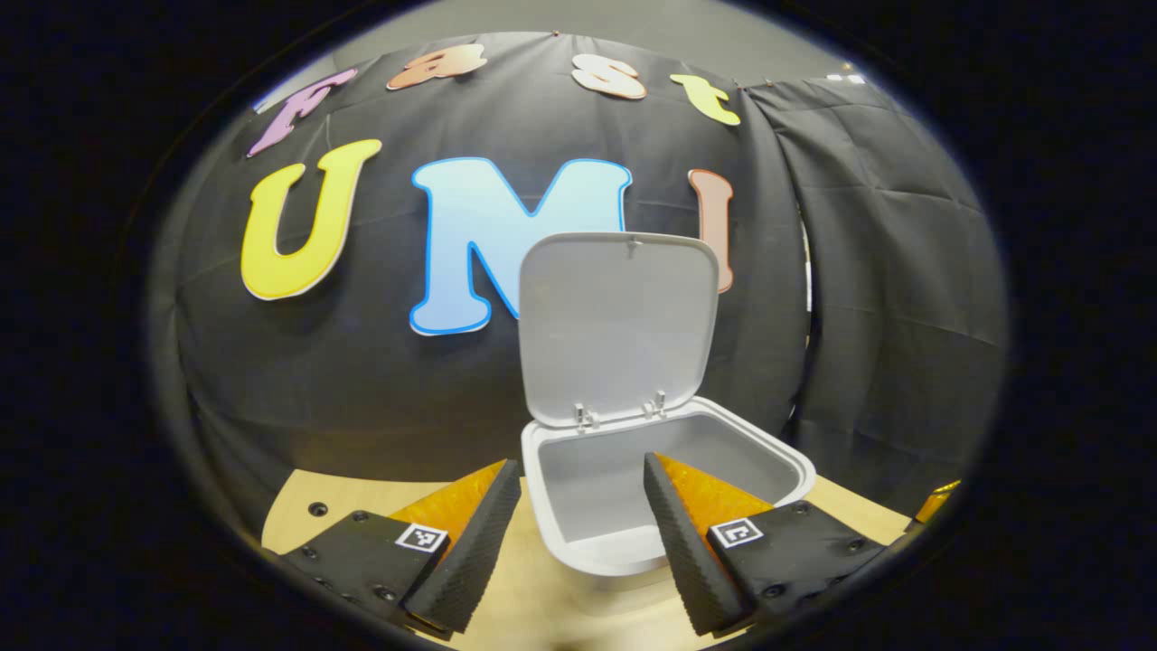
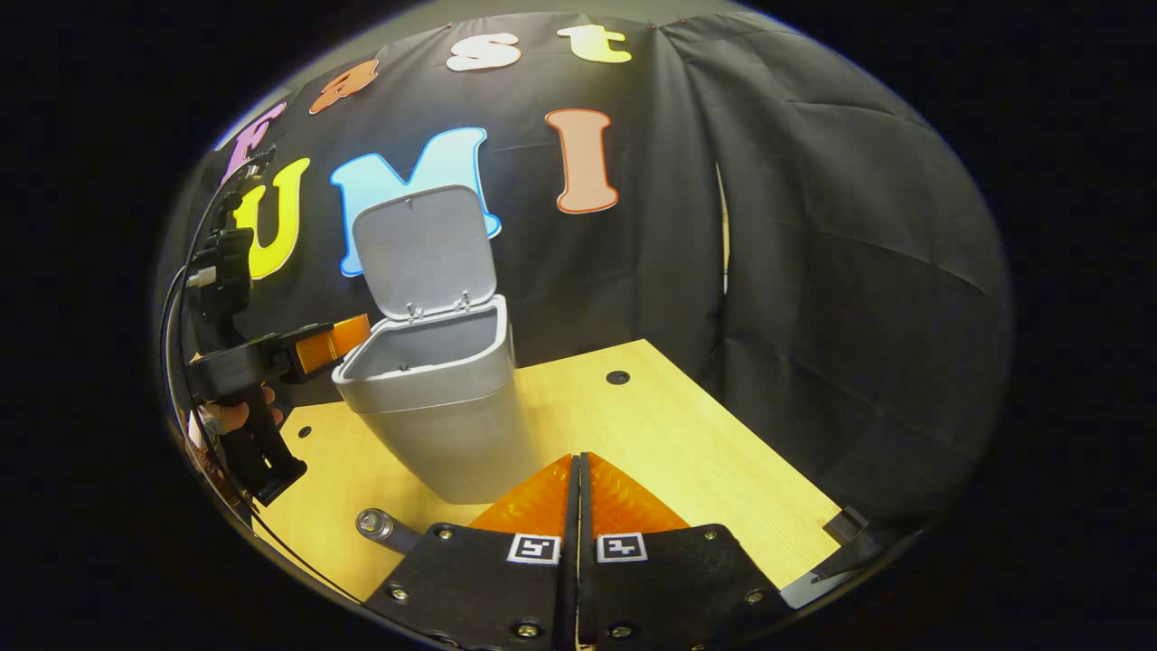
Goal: Press the lid of the desktop garbage bin to open it, pick up the crumpled paper on the desktop and throw it into the bin, then pick up the pop can on the desktop and drop it into the bin, and finally close the garbage bin lid.
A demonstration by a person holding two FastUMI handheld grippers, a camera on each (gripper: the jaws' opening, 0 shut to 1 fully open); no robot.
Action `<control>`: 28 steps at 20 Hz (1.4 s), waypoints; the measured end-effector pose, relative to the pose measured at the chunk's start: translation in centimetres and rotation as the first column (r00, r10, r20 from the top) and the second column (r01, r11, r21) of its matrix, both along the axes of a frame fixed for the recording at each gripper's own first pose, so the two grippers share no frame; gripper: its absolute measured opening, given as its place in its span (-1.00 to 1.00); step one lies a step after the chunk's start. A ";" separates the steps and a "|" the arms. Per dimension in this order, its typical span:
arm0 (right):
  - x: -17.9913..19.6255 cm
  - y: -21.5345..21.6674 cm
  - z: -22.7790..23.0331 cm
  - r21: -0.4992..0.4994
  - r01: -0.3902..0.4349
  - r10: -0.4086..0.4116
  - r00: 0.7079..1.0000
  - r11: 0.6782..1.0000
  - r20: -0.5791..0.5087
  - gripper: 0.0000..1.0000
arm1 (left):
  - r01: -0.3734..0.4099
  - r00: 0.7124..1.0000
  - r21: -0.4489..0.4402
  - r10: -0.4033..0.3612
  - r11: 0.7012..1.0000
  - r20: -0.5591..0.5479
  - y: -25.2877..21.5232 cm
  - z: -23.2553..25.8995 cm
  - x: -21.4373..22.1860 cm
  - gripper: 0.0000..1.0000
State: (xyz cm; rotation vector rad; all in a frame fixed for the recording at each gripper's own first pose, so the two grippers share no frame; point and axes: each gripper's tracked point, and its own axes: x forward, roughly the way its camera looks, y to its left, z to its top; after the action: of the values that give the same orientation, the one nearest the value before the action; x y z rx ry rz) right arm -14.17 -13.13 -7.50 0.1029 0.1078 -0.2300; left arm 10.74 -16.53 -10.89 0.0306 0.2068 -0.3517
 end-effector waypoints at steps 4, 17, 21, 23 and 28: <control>1.5 2.9 -0.1 -0.022 -0.082 0.081 0.997 0.996 -0.013 -0.99 | -0.058 0.998 0.015 0.058 0.998 0.014 4.0 0.5 -0.2 0.80; 5.0 12.4 -1.3 -0.050 -0.300 0.296 0.952 0.953 -0.072 -0.99 | -0.265 0.964 0.032 0.264 0.964 0.026 17.6 1.2 -2.2 0.80; 6.2 14.8 -2.5 -0.039 -0.348 0.342 0.933 0.937 -0.111 -0.99 | -0.309 0.951 0.036 0.308 0.950 0.024 20.7 1.3 -3.1 0.80; 6.7 15.9 -3.0 -0.036 -0.369 0.362 0.924 0.929 -0.127 -0.99 | -0.328 0.945 0.038 0.327 0.944 0.025 22.1 1.4 -3.5 0.80; 7.6 18.4 -4.5 -0.044 -0.421 0.408 0.896 0.906 -0.175 -0.99 | -0.357 0.934 0.035 0.356 0.934 0.023 24.1 1.3 -3.9 0.80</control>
State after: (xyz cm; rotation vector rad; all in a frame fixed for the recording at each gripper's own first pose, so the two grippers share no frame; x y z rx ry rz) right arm -6.56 5.24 -11.98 -0.0219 0.2786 0.1875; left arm 6.81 7.61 -9.54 0.0332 0.1985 0.0158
